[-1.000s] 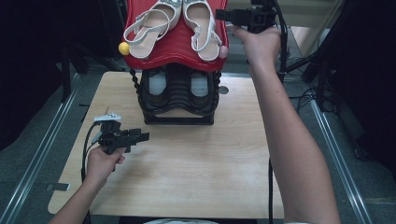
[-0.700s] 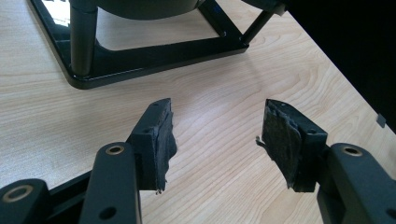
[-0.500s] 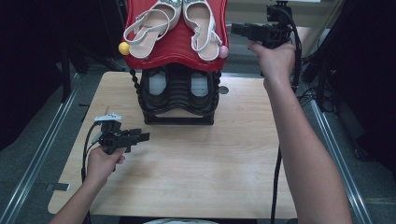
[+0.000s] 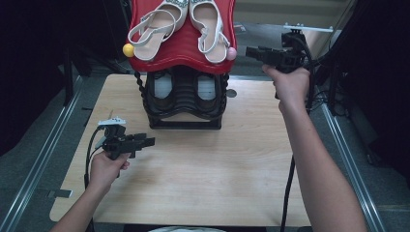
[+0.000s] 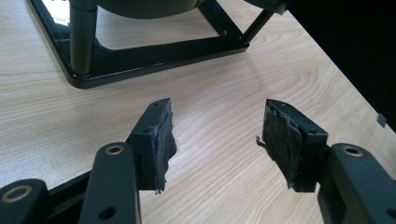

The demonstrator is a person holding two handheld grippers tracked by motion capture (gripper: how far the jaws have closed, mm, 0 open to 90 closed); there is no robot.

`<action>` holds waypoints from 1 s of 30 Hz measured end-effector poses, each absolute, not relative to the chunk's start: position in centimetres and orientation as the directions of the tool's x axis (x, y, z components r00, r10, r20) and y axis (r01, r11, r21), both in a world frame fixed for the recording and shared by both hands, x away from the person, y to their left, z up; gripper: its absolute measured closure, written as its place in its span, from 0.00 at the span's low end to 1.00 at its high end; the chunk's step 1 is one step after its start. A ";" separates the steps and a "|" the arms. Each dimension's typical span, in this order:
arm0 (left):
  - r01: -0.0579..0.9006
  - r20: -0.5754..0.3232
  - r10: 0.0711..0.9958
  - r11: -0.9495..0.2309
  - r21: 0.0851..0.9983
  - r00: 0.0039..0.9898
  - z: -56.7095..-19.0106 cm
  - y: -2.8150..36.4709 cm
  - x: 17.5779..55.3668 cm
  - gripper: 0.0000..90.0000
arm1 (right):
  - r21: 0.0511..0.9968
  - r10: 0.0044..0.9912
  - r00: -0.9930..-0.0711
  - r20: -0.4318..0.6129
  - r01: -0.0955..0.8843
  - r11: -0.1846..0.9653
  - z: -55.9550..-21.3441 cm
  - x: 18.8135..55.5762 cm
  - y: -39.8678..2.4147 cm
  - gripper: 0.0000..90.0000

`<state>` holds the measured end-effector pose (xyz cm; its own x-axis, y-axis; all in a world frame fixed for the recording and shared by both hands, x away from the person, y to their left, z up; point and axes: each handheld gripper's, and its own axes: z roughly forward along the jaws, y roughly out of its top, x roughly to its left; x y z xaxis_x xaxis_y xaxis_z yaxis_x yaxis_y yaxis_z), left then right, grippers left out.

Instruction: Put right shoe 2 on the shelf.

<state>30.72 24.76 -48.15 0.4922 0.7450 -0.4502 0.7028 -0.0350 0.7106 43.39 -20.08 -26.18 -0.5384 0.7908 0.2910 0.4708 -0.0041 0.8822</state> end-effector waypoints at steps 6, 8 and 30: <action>0.700 -0.446 0.747 -0.036 0.713 0.493 -48.2 24.7 30.7 0.47 | 0.874 0.787 -0.538 0.304 0.486 -0.005 -28.7 42.8 -20.5 0.53; 0.702 -0.449 0.745 -0.034 0.712 0.492 -48.2 24.7 30.7 0.46 | 0.870 0.789 -0.535 0.303 0.493 0.001 -29.3 42.5 -20.5 0.52; 0.703 -0.441 0.752 -0.040 0.710 0.489 -48.2 24.6 30.7 0.43 | 0.835 0.786 -0.509 0.350 0.550 -0.015 -36.1 40.8 -21.0 0.42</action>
